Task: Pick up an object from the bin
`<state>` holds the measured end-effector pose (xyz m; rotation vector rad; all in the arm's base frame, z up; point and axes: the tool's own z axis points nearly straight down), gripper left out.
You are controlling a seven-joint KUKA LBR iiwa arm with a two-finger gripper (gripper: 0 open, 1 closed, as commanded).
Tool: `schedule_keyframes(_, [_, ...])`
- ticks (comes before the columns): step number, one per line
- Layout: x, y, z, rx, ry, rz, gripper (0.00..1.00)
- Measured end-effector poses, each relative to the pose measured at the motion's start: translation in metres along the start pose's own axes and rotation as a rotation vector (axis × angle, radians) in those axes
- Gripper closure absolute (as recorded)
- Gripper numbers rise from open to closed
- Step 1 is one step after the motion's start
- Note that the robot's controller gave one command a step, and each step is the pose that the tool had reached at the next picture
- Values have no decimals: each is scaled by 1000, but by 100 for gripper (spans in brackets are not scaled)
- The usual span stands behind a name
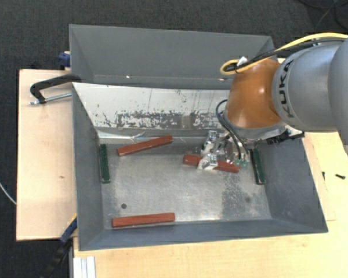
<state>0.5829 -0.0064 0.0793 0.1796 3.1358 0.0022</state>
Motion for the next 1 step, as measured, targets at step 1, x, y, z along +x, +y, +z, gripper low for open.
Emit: schedule_keyframes(1, [3,-4,-201,-1,-15,-14,100])
